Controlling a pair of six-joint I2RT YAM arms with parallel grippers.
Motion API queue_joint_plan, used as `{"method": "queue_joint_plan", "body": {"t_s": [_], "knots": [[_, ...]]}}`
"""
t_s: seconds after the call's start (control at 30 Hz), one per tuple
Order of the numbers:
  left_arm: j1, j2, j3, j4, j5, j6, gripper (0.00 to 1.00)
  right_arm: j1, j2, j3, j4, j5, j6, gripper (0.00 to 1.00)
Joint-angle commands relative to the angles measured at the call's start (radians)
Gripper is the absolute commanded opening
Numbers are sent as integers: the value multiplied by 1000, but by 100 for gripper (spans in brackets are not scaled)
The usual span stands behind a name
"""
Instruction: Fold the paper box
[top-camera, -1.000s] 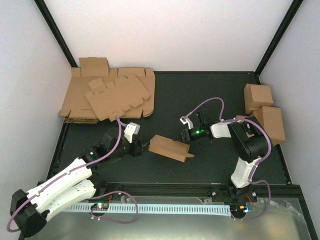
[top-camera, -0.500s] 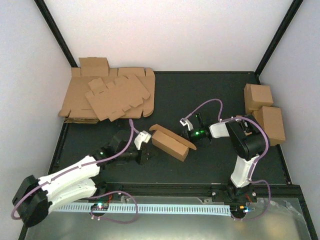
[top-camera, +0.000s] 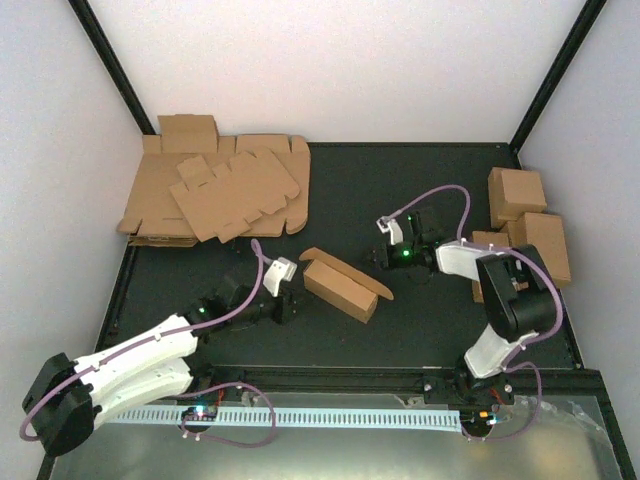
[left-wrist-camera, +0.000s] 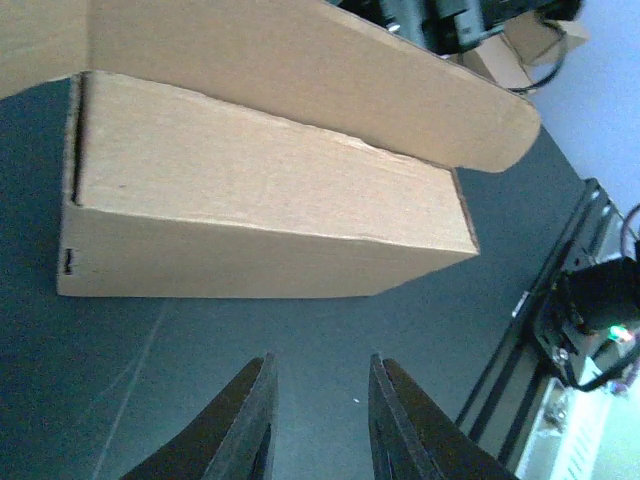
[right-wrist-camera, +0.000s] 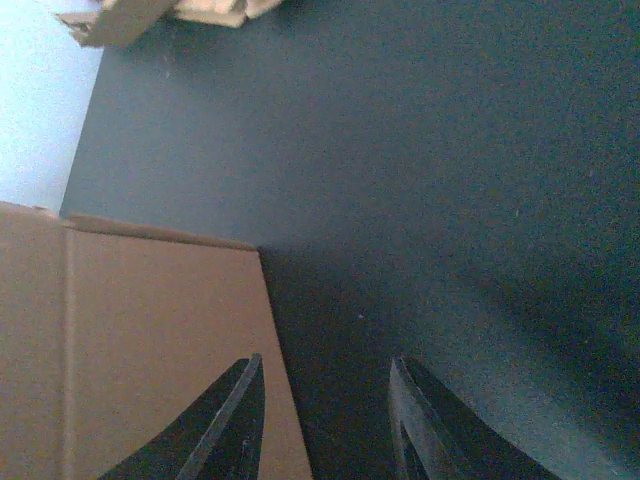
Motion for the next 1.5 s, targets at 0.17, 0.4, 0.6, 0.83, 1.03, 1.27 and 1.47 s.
{"method": "queue_joint_plan", "body": {"t_s": [0.17,0.4,0.6,0.83,1.03,1.27,1.47], "knots": [[121,-25,46,-103,-88,-3,30,0,-221,11,-140,207,-28,40],[227,-41,73,-125,-101,27,32,1,-450,-37,-234,340,-37,43],[298,-36,119,-150,-132,23,37,3,-645,-88,-323,412,-6,46],[373,44,83,-130,-116,-43,40,3,-793,-149,-416,491,59,49],[405,138,82,-92,-73,-56,40,3,-890,-224,-414,476,207,49],[418,286,101,-7,-6,-56,38,3,-957,-339,-381,456,296,46],[417,397,104,74,55,-60,36,3,-959,-388,-377,409,344,45]]}}
